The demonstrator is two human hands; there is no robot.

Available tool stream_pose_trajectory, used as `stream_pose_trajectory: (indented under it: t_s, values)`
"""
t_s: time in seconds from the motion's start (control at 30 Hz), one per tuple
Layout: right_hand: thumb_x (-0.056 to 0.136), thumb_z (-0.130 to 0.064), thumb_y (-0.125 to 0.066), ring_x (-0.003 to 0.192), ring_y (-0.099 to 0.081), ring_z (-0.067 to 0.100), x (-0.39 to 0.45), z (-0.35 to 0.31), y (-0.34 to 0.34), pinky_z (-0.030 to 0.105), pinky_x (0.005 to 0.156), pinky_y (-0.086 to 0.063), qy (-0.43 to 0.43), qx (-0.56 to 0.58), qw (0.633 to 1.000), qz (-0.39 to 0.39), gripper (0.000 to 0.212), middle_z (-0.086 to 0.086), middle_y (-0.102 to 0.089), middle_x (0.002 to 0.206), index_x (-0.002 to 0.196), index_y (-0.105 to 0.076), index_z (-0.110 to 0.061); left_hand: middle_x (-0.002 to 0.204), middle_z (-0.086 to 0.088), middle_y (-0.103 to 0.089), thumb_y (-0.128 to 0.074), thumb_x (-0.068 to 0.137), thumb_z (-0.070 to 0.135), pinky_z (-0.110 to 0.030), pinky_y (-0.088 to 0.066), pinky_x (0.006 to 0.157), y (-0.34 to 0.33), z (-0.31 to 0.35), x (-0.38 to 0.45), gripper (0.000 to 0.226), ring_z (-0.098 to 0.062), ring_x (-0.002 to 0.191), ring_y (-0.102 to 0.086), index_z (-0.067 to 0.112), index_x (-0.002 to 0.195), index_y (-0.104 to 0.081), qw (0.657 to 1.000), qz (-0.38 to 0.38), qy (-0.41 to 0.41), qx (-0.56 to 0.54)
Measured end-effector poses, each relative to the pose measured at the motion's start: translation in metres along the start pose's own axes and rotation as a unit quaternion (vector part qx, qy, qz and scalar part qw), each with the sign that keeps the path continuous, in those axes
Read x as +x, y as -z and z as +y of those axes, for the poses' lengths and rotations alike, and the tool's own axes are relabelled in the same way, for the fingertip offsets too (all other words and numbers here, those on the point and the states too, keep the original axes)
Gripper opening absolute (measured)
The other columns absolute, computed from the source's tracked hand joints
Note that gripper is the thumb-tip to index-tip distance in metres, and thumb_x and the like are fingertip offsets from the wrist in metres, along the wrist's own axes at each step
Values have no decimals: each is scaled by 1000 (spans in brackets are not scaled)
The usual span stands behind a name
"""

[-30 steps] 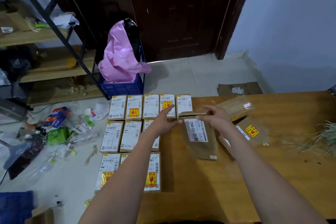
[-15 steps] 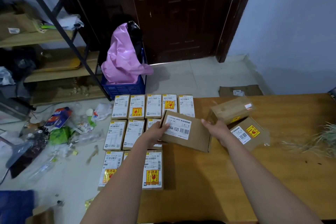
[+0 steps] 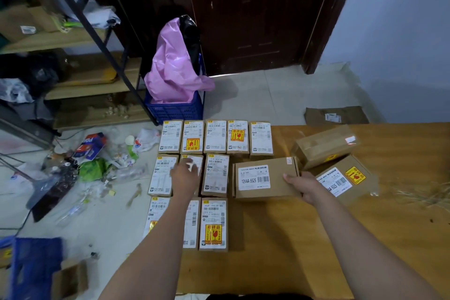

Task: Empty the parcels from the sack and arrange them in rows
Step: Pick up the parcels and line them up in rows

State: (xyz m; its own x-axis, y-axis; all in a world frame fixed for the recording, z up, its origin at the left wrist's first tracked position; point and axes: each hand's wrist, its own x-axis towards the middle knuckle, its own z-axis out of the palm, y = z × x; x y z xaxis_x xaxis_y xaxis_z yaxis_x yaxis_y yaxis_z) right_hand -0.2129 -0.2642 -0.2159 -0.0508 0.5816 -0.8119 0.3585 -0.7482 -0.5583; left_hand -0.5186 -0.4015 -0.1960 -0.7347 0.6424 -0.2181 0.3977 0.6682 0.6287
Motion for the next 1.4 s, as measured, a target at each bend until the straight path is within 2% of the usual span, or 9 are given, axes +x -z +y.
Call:
stream_pose_trajectory:
  t_s: [0.07, 0.17, 0.37, 0.47, 0.6, 0.7, 0.83, 1.0, 1.4]
  values:
    - [86, -23, -77, 115, -60, 34, 10, 4, -3, 51, 101, -49, -1, -3, 1000, 15, 58, 15, -63, 129, 135, -52, -4, 120, -22, -59, -58, 95, 16, -43, -41, 95, 6, -14, 8, 31, -39, 114, -52, 7, 125, -59, 998, 18, 29, 45]
    - [85, -30, -77, 115, -60, 34, 24, 6, -12, 51, 102, -49, 3, 0, 999, 36, 64, 15, -62, 130, 139, -51, -7, 137, -22, -45, -60, 93, 16, -52, -40, 99, 15, -23, 15, 44, -40, 128, -39, 10, 136, -50, 993, 28, 91, 73]
    - [94, -36, -65, 126, -52, 37, 28, -2, -29, 46, 103, -45, 12, -71, 993, 97, 62, 16, -54, 139, 144, -45, -6, 153, -16, -31, -64, 92, 22, -56, -28, 111, 18, -36, 27, 62, -38, 141, -26, 16, 148, -38, 988, 20, 124, 95]
    - [92, -30, -67, 123, -54, 35, 30, -1, -32, 46, 104, -45, 17, -90, 992, 91, 58, 14, -57, 137, 142, -48, -9, 159, -15, -22, -63, 93, 28, -57, -17, 116, 18, -38, 34, 70, -37, 146, -16, 19, 153, -28, 983, -3, 155, 94]
    - [84, -31, -74, 122, -56, 34, 35, 5, -35, 50, 103, -47, 20, -118, 988, 102, 66, 10, -59, 136, 142, -46, -17, 162, -15, -12, -63, 93, 35, -60, -9, 117, 19, -47, 42, 79, -38, 149, -8, 26, 156, -17, 976, -25, 199, 86]
    - [85, -29, -74, 121, -56, 36, 33, 7, -40, 47, 99, -49, 21, -143, 981, 132, 65, 11, -59, 134, 141, -44, -16, 161, -17, -16, -66, 90, 40, -62, -13, 116, 19, -57, 48, 86, -40, 147, -14, 28, 156, -12, 969, -37, 225, 90]
    - [85, -25, -75, 116, -59, 35, 33, 6, -49, 47, 99, -51, 22, -121, 985, 122, 59, 11, -61, 131, 137, -48, -16, 153, -19, -27, -67, 87, 45, -62, -24, 111, 15, -64, 49, 90, -42, 139, -29, 28, 155, -10, 962, -61, 249, 92]
    - [88, -21, -72, 119, -57, 35, 33, 3, -57, 36, 95, -47, 26, -116, 982, 148, 58, 13, -60, 132, 140, -49, -11, 151, -19, -29, -67, 87, 45, -62, -26, 109, 14, -62, 50, 89, -43, 136, -31, 27, 154, -12, 962, -60, 251, 93]
    - [87, -25, -69, 119, -58, 35, 28, -9, -59, 37, 96, -50, 40, -184, 972, 141, 57, 11, -61, 133, 140, -47, -15, 151, -19, -29, -68, 86, 47, -62, -26, 109, 13, -61, 50, 89, -43, 137, -30, 24, 153, -15, 964, -65, 240, 95]
